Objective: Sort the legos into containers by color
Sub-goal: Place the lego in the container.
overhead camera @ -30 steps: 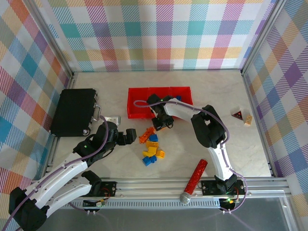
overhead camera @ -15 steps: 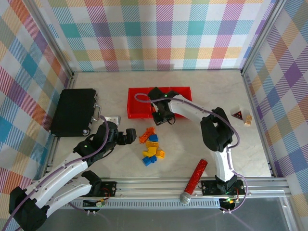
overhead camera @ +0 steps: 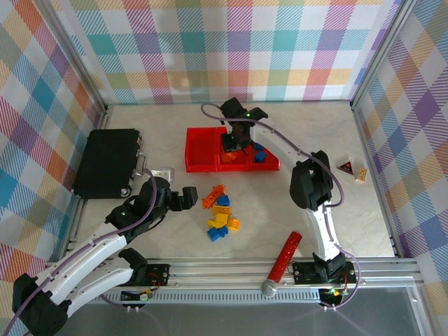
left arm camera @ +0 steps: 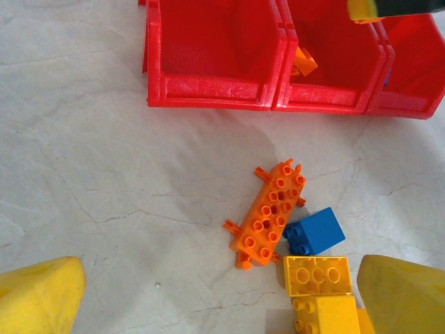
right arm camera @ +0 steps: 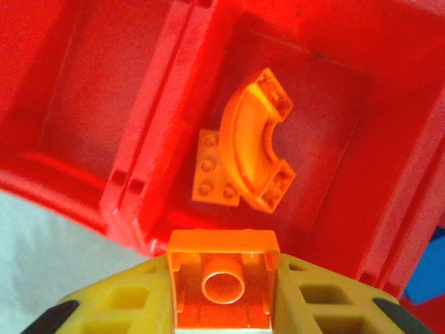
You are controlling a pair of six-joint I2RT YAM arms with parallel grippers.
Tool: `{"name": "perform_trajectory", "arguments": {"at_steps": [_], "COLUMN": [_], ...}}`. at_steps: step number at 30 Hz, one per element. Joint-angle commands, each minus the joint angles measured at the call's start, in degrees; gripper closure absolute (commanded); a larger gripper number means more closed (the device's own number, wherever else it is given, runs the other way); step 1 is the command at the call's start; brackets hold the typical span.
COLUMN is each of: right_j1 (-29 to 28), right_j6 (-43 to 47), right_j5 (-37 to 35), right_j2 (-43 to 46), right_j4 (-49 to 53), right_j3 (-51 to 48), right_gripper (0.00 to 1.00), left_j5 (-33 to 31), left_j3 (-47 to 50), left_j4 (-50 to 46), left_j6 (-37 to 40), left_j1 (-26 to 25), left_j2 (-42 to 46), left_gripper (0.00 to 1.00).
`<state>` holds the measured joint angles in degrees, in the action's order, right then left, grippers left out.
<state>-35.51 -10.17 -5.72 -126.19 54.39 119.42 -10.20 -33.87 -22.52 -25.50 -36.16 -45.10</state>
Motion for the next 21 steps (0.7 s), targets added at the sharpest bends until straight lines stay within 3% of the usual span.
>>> {"name": "perform_trajectory", "arguments": {"at_steps": [1,13,21], "right_j1": [0.93,2.54,2.64], "right_j6": [1.38,2.56,2.62], "right_j5": [1.54,0.54,-0.69], "right_j2": [-3.8,-12.63,-13.12], "right_j4": [3.75,5.53,5.29], "right_j3": [5.75,16.05,16.9], "right_gripper": [0.68,0.63,0.52], "left_j5": [-0.98,-1.38,-1.48], "left_j3": [0.82,0.82,0.29], "left_j4": [-1.47,-1.45,-2.26], "left_j6": [0.49,0.49,0.45], "left_j1": [0.3,0.3,0.3], "left_j2": [0.72,0.55,0.7], "left_gripper": [0.0,0.0,0.0]}}
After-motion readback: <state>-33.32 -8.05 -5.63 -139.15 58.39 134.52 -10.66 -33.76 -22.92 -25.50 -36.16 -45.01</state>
